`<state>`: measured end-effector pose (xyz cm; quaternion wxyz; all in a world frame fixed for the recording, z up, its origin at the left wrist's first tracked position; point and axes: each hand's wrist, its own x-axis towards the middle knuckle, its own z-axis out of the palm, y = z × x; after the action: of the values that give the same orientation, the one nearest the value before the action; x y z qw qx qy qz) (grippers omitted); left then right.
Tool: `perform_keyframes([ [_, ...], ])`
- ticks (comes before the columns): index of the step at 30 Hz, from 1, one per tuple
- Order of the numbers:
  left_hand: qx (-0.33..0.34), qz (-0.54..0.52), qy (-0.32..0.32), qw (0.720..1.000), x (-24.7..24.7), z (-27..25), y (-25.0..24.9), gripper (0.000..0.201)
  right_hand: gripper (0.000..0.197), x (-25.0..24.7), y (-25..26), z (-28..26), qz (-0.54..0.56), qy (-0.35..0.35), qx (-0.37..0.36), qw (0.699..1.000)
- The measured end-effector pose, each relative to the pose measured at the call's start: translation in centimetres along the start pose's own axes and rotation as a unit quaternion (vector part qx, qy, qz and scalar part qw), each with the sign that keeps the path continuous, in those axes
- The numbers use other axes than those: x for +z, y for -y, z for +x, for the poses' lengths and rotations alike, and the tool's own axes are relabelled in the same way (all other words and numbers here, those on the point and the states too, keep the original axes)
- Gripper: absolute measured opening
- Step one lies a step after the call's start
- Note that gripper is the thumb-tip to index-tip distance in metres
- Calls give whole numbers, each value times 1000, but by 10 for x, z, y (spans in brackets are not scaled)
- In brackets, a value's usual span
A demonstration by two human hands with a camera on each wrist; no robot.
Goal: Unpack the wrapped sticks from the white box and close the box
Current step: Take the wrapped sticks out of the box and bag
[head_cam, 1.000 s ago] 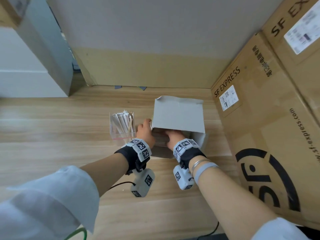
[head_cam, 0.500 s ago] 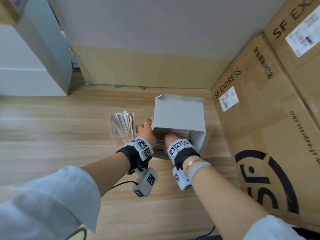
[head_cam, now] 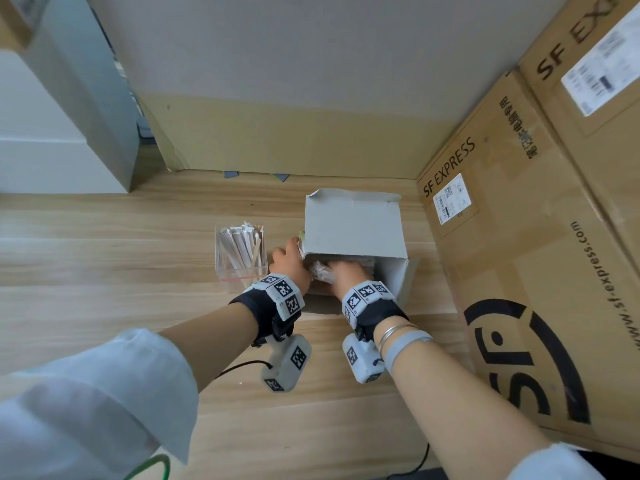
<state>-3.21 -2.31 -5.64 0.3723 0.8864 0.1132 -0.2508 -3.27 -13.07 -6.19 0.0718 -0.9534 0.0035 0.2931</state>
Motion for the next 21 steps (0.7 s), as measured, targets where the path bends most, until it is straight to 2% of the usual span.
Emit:
perform_keyframes([
  [5, -34, 42, 14, 998, -2, 6, -8, 56, 29, -11, -6, -11, 160, -84, 16, 983],
  [10, -46, 71, 35, 996, -7, 11, -12, 82, 44, -11, -4, -12, 299, -122, 25, 946],
  [12, -45, 81, 45, 995, -11, 10, -11, 89, 34, -10, -3, -13, 333, -116, 24, 935],
  [14, -40, 95, 56, 993, -14, 8, -9, 92, 13, -12, -1, -13, 372, -118, 31, 920],
  [16, -37, 100, 60, 993, -18, 6, -8, 89, 26, -13, 4, -13, 395, -128, 37, 909],
  [18, -19, 67, 57, 996, -25, 7, -9, 81, 26, -18, 12, -10, 415, -138, 29, 899],
  [21, 34, 19, 21, 999, -44, 9, -11, 52, 29, -30, 29, -8, 453, -148, 10, 879],
])
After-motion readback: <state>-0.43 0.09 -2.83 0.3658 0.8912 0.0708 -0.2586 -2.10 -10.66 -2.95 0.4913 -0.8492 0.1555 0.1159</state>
